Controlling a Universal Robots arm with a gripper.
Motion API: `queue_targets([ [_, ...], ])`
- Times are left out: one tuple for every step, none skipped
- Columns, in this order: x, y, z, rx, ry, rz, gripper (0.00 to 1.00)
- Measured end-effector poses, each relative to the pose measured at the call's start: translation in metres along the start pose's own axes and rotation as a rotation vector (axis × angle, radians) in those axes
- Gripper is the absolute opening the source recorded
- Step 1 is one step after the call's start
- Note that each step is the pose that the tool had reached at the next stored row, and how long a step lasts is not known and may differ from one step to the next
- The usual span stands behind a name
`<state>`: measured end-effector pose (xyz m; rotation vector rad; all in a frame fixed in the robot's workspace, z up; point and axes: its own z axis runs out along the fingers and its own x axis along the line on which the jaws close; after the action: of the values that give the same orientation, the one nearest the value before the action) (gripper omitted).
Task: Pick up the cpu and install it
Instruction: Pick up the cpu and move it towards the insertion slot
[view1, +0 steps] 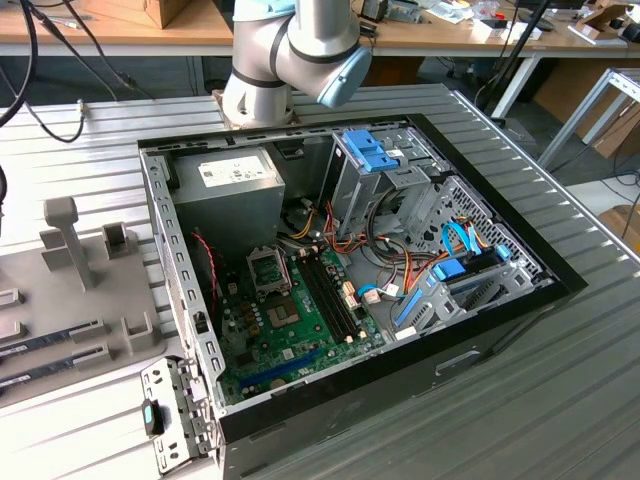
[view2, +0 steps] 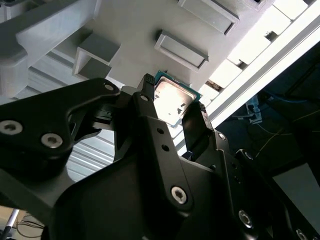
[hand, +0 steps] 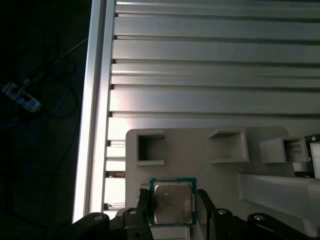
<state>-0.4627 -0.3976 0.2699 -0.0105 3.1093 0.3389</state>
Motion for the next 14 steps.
queue_targets([
  [0.0,0.0001,-0.0006,-0.002,-0.0002,0.0,0.47],
  [0.0,0.0002,-0.001,-0.0029,-0.0002,0.0,0.47],
  [0.0,0.0003,-0.0013,-0.0038,-0.0002,0.0,0.47],
  [0.0,0.0005,-0.002,-0.0054,-0.0001,0.0,0.47],
  [-0.0001,0.0005,-0.0024,-0.0064,-0.0002,0.0,0.47],
  [-0.0001,0.0006,-0.0028,-0.0073,-0.0002,0.0,0.47],
  [-0.0001,0.0008,-0.0036,-0.0094,-0.0002,0.0,0.47],
  [-0.0001,0.001,-0.0043,-0.0112,-0.0002,0.0,0.47],
  [-0.0001,0.0011,-0.0048,-0.0125,-0.0003,0.0,0.47],
  [-0.0001,0.0011,-0.0052,-0.0134,-0.0002,0.0,0.47],
  [-0.0001,0.0012,-0.0056,-0.0144,-0.0002,0.0,0.47],
  [-0.0001,0.0013,-0.006,-0.0154,-0.0002,0.0,0.47],
  [-0.0001,0.0014,-0.0065,-0.0172,-0.0003,0.0,0.47],
  [-0.0001,0.0015,-0.0069,-0.0184,-0.0003,0.0,0.47],
])
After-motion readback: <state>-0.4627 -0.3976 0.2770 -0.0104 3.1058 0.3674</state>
